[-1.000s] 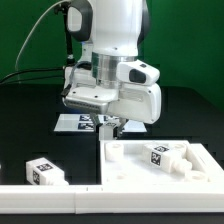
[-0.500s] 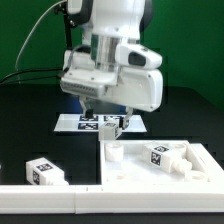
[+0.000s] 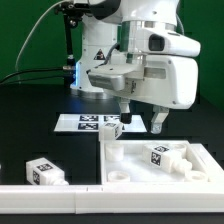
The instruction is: Assemble square table
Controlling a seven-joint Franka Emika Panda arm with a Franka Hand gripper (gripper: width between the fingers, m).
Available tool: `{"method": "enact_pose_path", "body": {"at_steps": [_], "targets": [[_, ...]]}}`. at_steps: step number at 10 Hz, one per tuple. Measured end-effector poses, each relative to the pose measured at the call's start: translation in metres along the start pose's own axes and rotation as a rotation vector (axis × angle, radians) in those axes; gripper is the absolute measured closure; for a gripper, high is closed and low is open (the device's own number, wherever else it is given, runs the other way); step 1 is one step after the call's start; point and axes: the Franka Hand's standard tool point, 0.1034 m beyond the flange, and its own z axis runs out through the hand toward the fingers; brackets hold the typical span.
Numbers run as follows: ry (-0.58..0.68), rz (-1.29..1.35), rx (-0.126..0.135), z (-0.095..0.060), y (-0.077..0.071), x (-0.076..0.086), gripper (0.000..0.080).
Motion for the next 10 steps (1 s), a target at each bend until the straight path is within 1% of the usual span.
{"method": "enact_pose_path", "body": {"at_steps": [5,6,7,8,9,10], "targets": [[0.006,0.308,0.001,0.000,0.001,0.002,0.0151],[0.017,0.499,-0.005,0.001,0.012,0.008,0.0151],[0.031,0.680,-0.012,0.004,0.028,0.020,0.0151],[0.044,0.935,-0.002,0.007,0.034,0.034,0.0151],[0.043,1.055,0.012,0.008,0.036,0.045,0.0151],[0.050,1.095,0.017,0.008,0.036,0.045,0.0151]]}}
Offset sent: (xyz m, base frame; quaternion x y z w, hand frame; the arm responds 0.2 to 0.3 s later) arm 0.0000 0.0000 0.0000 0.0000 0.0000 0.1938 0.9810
